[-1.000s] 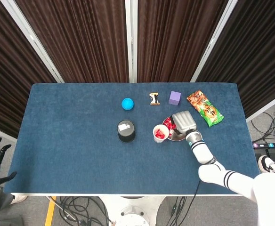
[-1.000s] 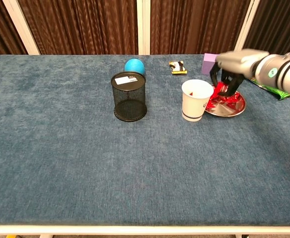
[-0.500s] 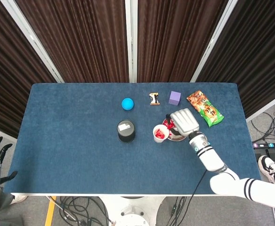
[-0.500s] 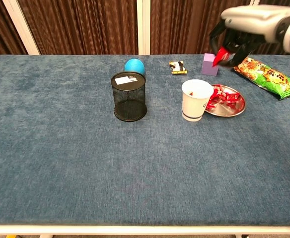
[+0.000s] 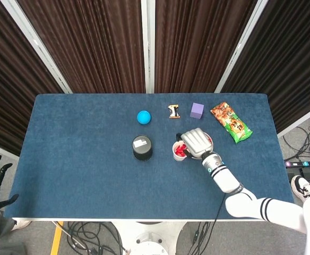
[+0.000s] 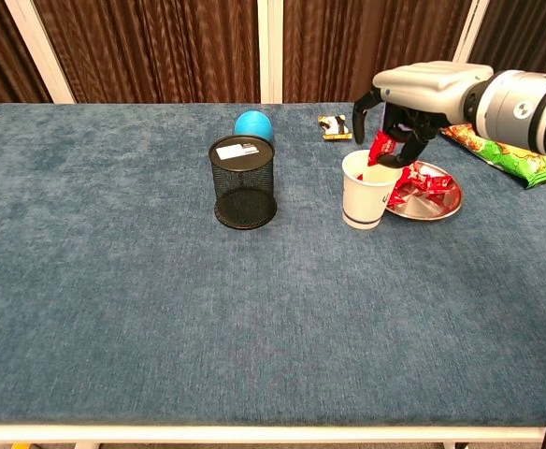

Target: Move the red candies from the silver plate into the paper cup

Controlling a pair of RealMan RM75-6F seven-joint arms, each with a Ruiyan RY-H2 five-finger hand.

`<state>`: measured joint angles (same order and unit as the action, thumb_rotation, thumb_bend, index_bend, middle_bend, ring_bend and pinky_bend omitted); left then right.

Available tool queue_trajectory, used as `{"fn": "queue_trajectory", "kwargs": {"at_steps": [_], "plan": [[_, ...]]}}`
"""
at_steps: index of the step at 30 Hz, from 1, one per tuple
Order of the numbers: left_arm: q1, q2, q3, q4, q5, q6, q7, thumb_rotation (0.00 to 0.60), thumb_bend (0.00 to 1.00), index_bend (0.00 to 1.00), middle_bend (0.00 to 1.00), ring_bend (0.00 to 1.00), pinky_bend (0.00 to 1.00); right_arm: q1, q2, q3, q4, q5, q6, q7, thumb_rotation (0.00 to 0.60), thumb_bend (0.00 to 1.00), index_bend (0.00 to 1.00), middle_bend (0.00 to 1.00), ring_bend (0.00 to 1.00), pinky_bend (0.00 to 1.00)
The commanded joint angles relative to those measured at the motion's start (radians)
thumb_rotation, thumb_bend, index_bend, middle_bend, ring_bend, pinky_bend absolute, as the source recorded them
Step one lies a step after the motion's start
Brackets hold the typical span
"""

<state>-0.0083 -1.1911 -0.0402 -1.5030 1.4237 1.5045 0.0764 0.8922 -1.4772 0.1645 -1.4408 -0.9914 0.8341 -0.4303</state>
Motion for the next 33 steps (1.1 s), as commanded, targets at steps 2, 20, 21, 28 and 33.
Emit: {"fn": "queue_trajectory", "kwargs": {"at_steps": [2, 20, 21, 28, 33], "plan": [[-0.001, -0.001, -0.001, 0.000, 0.001, 0.000, 0.000, 0.600, 0.00, 0.24, 0.09, 0.07, 0.06, -0.006, 0.011, 0.002, -0.007, 0.000, 0.008, 0.009, 0.600, 0.31, 0.32, 0.88, 0.93, 1.00], [0.002, -0.010, 0.001, 0.015, 0.004, 0.002, -0.014, 0.600, 0.00, 0.24, 0.09, 0.07, 0.06, -0.029, 0.048, 0.008, -0.019, -0.002, 0.048, 0.041, 0.600, 0.24, 0.27, 0.88, 0.93, 1.00], [0.001, -0.010, 0.001, 0.017, 0.005, 0.000, -0.014, 0.600, 0.00, 0.24, 0.09, 0.07, 0.06, -0.040, 0.063, 0.009, -0.021, 0.000, 0.055, 0.049, 0.600, 0.24, 0.27, 0.88, 0.93, 1.00], [-0.003, -0.013, 0.000, 0.011, 0.011, 0.000, -0.008, 0.600, 0.00, 0.24, 0.09, 0.07, 0.06, -0.061, 0.078, -0.038, 0.046, 0.009, 0.007, 0.048, 0.600, 0.24, 0.35, 0.88, 0.92, 1.00], [-0.002, -0.007, 0.003, -0.004, 0.013, 0.002, 0.004, 0.600, 0.00, 0.24, 0.09, 0.07, 0.06, -0.052, 0.002, -0.070, 0.149, -0.001, -0.055, 0.052, 0.600, 0.23, 0.41, 0.88, 0.93, 1.00]]}}
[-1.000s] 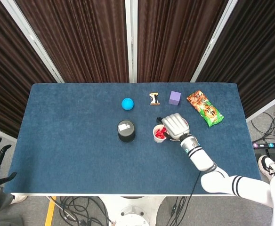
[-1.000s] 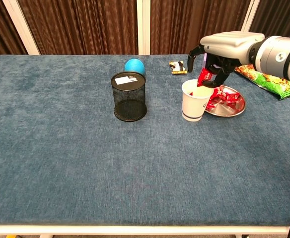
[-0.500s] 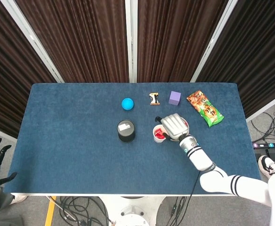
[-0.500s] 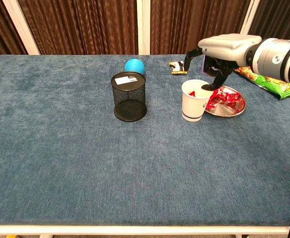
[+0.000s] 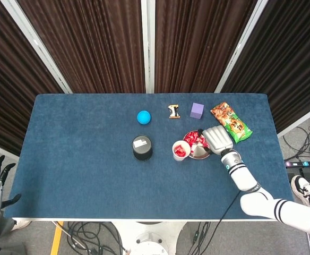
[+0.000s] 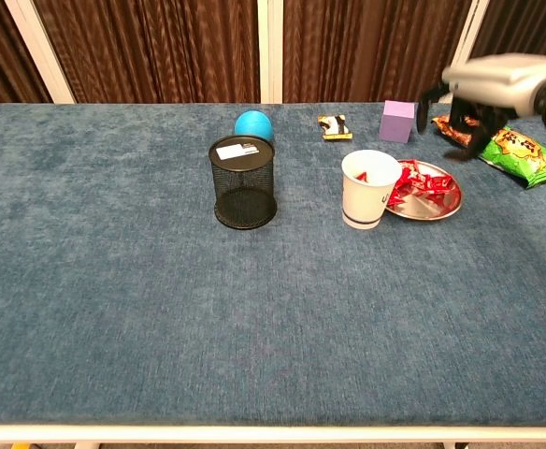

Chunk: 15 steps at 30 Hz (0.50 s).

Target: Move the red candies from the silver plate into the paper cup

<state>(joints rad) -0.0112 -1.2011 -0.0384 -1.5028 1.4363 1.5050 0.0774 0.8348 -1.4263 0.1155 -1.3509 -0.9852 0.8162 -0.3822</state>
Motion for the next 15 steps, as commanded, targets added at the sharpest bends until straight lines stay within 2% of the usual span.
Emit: {"fn": "queue_trajectory", "kwargs": {"at_steps": [1, 15], "plan": [[0.002, 0.004, 0.001, -0.007, -0.001, 0.002, 0.005, 0.600, 0.00, 0.24, 0.09, 0.07, 0.06, 0.007, -0.063, -0.023, 0.077, -0.011, -0.046, 0.009, 0.600, 0.23, 0.41, 0.88, 0.93, 1.00], [0.002, 0.007, 0.002, -0.019, -0.011, -0.007, 0.022, 0.600, 0.00, 0.24, 0.09, 0.07, 0.06, 0.025, -0.213, -0.016, 0.274, -0.113, -0.088, 0.103, 0.600, 0.22, 0.43, 0.88, 0.93, 1.00]]}}
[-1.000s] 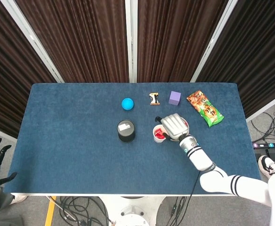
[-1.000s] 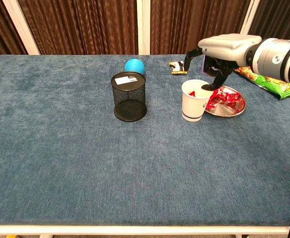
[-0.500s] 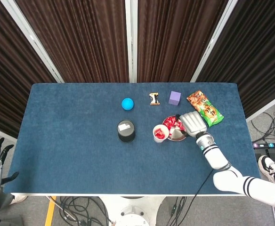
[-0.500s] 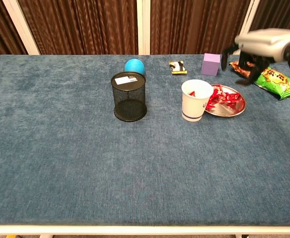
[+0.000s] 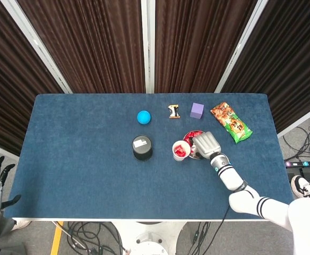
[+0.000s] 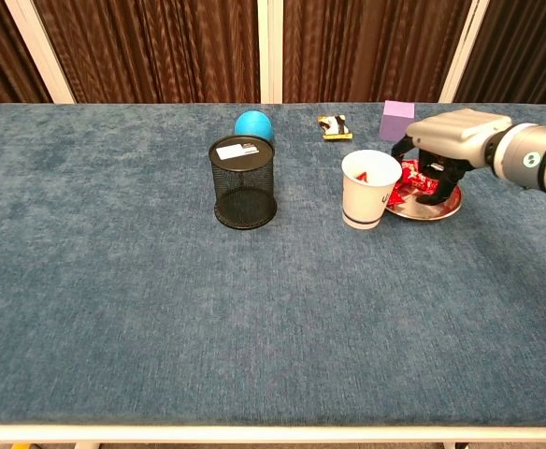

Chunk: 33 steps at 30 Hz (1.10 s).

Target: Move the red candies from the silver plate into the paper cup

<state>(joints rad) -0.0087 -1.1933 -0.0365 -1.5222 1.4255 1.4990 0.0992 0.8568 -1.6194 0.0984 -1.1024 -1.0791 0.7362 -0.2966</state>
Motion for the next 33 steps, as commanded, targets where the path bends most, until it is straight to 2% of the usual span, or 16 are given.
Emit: {"fn": "queue_trajectory", "kwargs": {"at_steps": [1, 13, 17, 21, 25, 28, 33], "plan": [[-0.001, -0.001, 0.000, 0.001, -0.001, -0.002, 0.001, 0.600, 0.00, 0.24, 0.09, 0.07, 0.06, 0.004, -0.028, 0.001, 0.037, -0.026, -0.009, 0.023, 0.600, 0.22, 0.43, 0.88, 0.93, 1.00], [-0.001, 0.003, -0.001, -0.004, -0.004, -0.003, 0.004, 0.600, 0.00, 0.24, 0.09, 0.07, 0.06, 0.018, -0.111, 0.013, 0.181, -0.094, -0.048, 0.119, 0.600, 0.22, 0.44, 0.88, 0.93, 1.00], [0.000, 0.005, -0.001, -0.003, -0.007, -0.003, 0.002, 0.600, 0.00, 0.24, 0.09, 0.07, 0.06, 0.020, -0.126, 0.018, 0.211, -0.100, -0.061, 0.131, 0.600, 0.24, 0.48, 0.88, 0.93, 1.00], [0.000, 0.006, -0.002, -0.001, -0.005, -0.002, -0.001, 0.600, 0.00, 0.24, 0.09, 0.07, 0.06, 0.013, -0.124, 0.025, 0.216, -0.110, -0.048, 0.146, 0.600, 0.32, 0.57, 0.89, 0.93, 1.00], [-0.002, 0.006, -0.004, -0.001, -0.005, -0.004, -0.001, 0.600, 0.00, 0.24, 0.09, 0.07, 0.06, -0.010, -0.080, 0.035, 0.169, -0.124, -0.004, 0.163, 0.600, 0.33, 0.59, 0.89, 0.93, 1.00], [-0.005, 0.007, -0.004, -0.002, -0.002, -0.004, 0.001, 0.600, 0.00, 0.24, 0.09, 0.07, 0.06, -0.032, -0.011, 0.049, 0.094, -0.132, 0.046, 0.162, 0.600, 0.33, 0.59, 0.89, 0.93, 1.00], [-0.007, 0.011, -0.006, -0.008, 0.005, 0.001, 0.005, 0.600, 0.00, 0.24, 0.09, 0.07, 0.06, -0.073, 0.134, 0.083, -0.100, -0.150, 0.158, 0.141, 0.600, 0.33, 0.59, 0.89, 0.93, 1.00]]}}
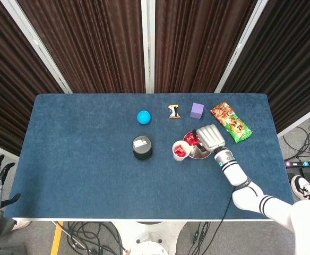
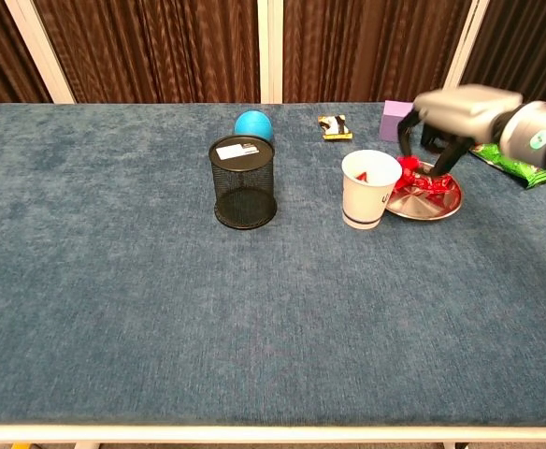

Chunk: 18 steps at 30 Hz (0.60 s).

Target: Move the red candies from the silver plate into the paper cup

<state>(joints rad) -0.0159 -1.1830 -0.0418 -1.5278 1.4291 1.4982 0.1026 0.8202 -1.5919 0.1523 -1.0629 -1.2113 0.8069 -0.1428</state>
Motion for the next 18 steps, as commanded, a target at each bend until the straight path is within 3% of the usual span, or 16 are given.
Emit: {"fn": "queue_trajectory", "kwargs": {"at_steps": [1, 5, 8, 18], "plan": [[-0.001, 0.002, -0.001, -0.004, 0.002, 0.003, 0.003, 0.600, 0.00, 0.24, 0.09, 0.07, 0.06, -0.042, 0.129, 0.034, -0.178, -0.023, 0.102, -0.013, 0.600, 0.33, 0.59, 0.89, 0.93, 1.00], [-0.002, 0.003, -0.001, -0.010, 0.008, 0.007, 0.006, 0.600, 0.00, 0.24, 0.09, 0.07, 0.06, -0.051, 0.194, 0.041, -0.318, -0.043, 0.127, -0.025, 0.600, 0.33, 0.59, 0.89, 0.93, 1.00], [0.001, 0.003, 0.000, -0.012, 0.006, 0.010, 0.006, 0.600, 0.00, 0.24, 0.09, 0.07, 0.06, -0.039, 0.197, 0.034, -0.361, -0.046, 0.108, -0.052, 0.600, 0.33, 0.59, 0.89, 0.93, 1.00], [0.013, 0.000, 0.006, -0.001, -0.002, 0.013, -0.007, 0.600, 0.00, 0.24, 0.09, 0.07, 0.06, 0.010, 0.116, 0.018, -0.317, -0.006, 0.038, -0.130, 0.600, 0.33, 0.49, 0.89, 0.93, 1.00]]}}
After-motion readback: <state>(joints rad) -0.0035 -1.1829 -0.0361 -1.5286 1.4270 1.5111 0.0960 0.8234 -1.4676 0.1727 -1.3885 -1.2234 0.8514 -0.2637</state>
